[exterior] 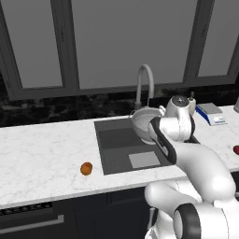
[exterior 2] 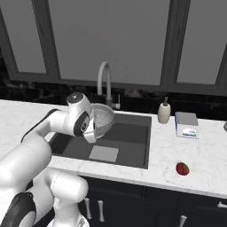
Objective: Put the colander in the sink, put the peach, mango in the colander, and turn on the sink faucet and pour water over the colander.
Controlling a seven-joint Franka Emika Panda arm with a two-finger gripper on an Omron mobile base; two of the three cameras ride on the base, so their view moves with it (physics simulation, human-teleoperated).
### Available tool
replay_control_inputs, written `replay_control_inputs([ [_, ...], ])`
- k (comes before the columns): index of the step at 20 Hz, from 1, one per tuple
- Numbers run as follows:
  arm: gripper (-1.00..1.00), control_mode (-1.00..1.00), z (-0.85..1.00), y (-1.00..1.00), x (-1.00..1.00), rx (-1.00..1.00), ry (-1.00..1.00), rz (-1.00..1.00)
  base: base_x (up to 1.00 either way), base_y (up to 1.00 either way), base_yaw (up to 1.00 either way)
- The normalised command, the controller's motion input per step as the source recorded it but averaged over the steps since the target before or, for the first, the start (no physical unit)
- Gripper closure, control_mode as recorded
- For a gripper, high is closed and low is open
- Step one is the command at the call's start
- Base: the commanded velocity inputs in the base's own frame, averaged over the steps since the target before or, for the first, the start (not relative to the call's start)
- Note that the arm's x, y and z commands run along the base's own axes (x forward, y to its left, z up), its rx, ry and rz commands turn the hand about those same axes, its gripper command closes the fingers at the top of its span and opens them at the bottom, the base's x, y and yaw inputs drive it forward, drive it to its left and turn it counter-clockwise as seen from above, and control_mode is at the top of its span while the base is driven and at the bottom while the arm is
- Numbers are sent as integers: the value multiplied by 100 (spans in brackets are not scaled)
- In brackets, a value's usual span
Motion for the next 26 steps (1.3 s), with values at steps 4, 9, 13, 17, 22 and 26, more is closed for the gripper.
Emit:
replay_control_inputs([
  [4, 100, -100, -3, -35, 0, 0, 0, 20, 0, 0, 0],
  [9, 100, -100, -8, -30, 7, 0, 2, 23, 0, 0, 0],
  [13, 100, -100, -12, -29, 20, 0, 3, 25, 0, 0, 0],
  [17, 100, -100, -15, -21, 32, 0, 2, 21, 0, 0, 0],
  [22, 100, -100, -17, -13, 30, 0, 0, 5, 0, 0, 0],
  [26, 100, -100, -42, 0, 22, 0, 0, 0, 0, 0, 0],
])
